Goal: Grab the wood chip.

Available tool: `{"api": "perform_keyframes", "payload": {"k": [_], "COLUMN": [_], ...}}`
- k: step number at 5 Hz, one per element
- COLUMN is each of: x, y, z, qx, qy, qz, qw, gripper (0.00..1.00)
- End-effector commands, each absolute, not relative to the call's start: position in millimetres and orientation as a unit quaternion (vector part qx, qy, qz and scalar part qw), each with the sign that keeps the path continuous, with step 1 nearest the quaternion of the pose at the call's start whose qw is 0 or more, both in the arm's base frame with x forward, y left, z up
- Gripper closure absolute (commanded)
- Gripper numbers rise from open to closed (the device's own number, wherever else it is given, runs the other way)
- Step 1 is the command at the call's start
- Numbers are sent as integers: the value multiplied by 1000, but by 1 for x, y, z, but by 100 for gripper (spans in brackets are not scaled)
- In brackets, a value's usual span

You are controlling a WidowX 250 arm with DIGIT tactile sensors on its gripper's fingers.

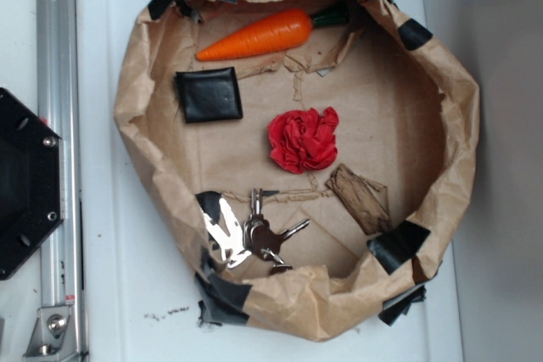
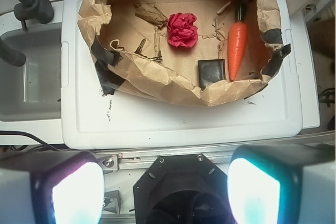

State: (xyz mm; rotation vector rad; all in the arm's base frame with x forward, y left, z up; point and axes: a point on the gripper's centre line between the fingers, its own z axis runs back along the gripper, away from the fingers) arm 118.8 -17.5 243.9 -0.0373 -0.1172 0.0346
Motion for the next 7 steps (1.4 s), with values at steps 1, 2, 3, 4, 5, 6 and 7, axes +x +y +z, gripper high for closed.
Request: {"api": "perform_keyframes", "payload": {"k": [1, 2, 3, 4, 5, 6, 7], "x": [119, 160, 194, 224, 251, 269, 282], "y": [-17, -6, -10, -11, -18, -21, -23], "z": [244, 233, 217, 187, 161, 145, 121], "qx": [-19, -24, -39, -30, -30, -33, -1], "qy": [-59, -60, -75, -80, -105, -120, -118], "qz": [17, -16, -91, -125, -133, -157, -205], "qw": [998, 998, 992, 988, 985, 980, 972], "gripper": [0, 0, 0, 0, 0, 0, 0]}}
